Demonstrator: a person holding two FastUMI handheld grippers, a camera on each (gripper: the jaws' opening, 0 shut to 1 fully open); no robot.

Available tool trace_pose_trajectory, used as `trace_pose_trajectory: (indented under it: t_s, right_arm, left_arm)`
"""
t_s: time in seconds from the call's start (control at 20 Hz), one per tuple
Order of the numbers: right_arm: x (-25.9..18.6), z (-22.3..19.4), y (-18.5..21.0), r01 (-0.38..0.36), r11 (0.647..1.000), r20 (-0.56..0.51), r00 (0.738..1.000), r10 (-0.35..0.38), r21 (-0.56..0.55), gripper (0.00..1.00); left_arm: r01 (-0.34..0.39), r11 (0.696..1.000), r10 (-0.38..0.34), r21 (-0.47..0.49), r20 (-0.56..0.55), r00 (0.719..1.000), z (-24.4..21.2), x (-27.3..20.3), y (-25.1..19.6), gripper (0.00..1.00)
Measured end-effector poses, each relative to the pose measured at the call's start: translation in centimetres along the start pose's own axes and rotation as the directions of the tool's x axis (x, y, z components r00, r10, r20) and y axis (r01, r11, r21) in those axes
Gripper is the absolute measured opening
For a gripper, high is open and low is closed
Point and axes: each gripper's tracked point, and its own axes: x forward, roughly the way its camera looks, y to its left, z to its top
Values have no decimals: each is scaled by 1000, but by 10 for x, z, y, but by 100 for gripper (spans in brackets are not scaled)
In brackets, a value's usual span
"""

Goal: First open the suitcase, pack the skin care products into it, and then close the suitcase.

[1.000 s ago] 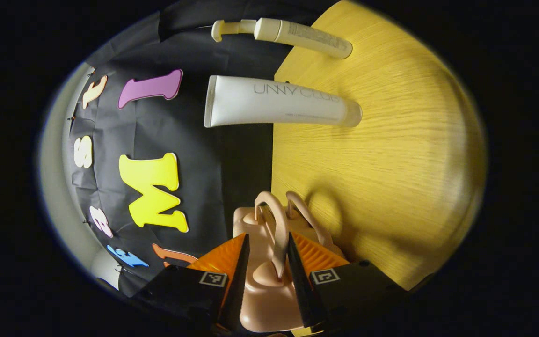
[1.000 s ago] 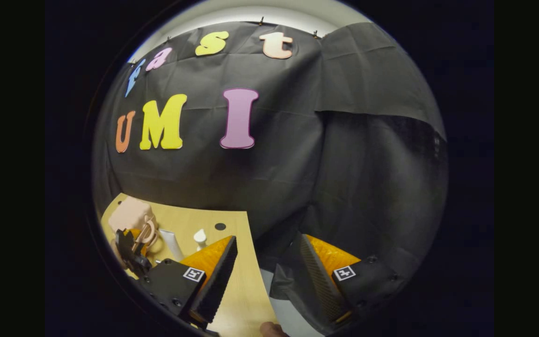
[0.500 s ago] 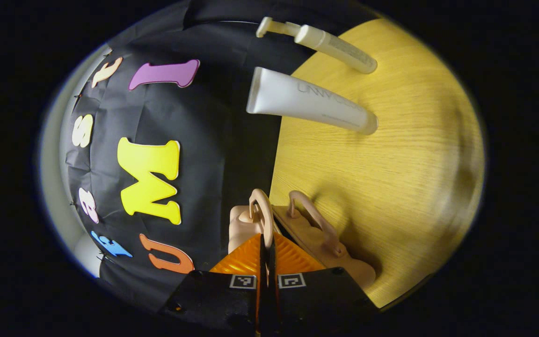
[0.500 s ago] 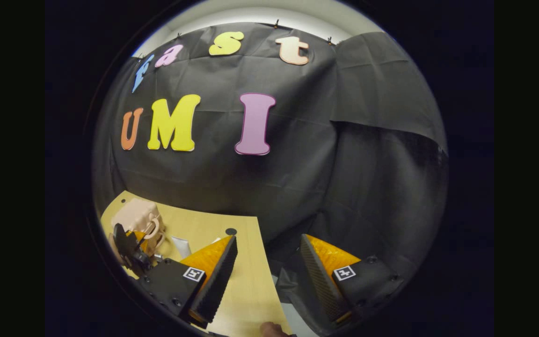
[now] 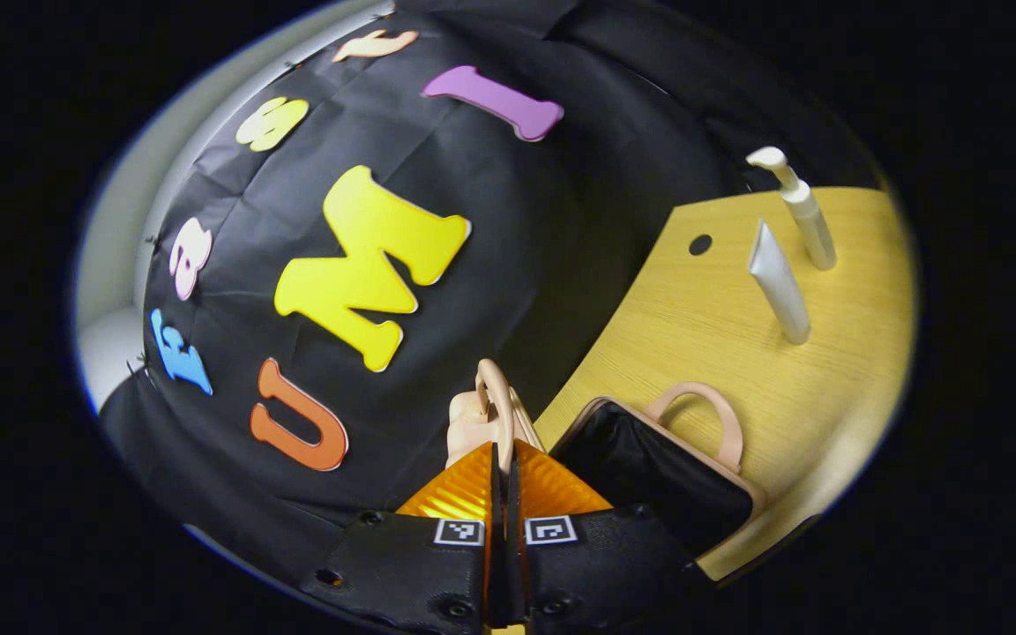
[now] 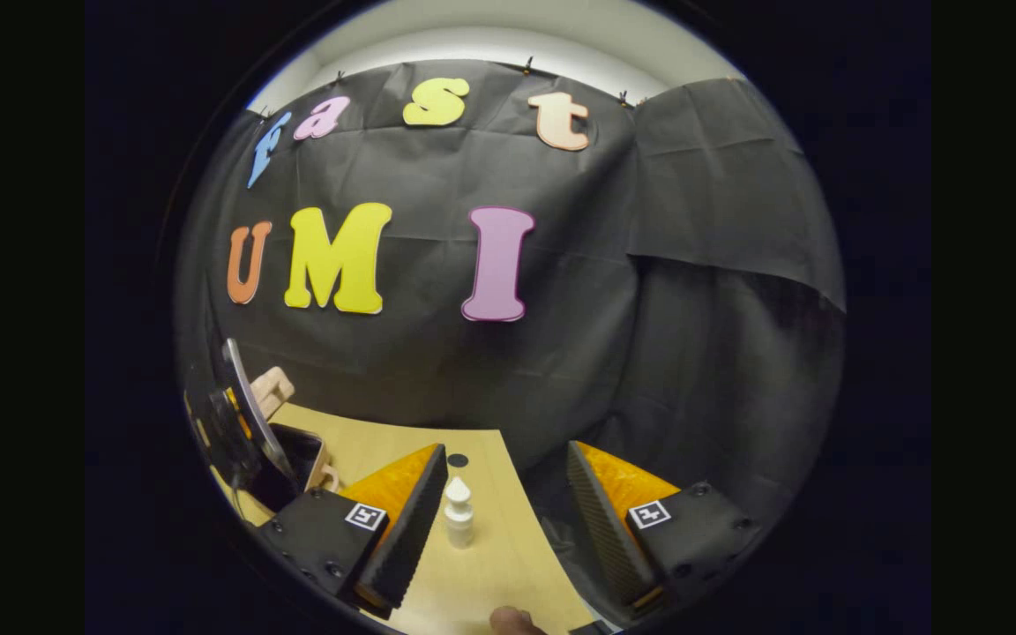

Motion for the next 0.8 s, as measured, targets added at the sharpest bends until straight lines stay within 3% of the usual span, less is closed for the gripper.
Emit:
trace_pose_trajectory:
  t_s: [0.15, 0.35, 0.5, 0.8]
  right_arm:
    - [-11, 7, 36, -16, 1000, 3, 1000, 16, 11, 81]
    - [-19, 12, 81, -44, 999, 8, 999, 44, -7, 81]
    - [-23, 13, 112, -70, 998, -11, 997, 70, 8, 81]
    - [-26, 12, 142, -87, 996, -36, 996, 86, -7, 81]
  left_arm:
    - [-1, 991, 0, -136, -4, 1000, -25, -5, 49, 3]
    - [-60, 967, 51, -247, -43, 998, -83, -4, 108, 2]
    - [-84, 959, 69, -270, -64, 996, -127, 0, 138, 3]
    - [-63, 953, 36, -295, -94, 995, -218, 21, 165, 3]
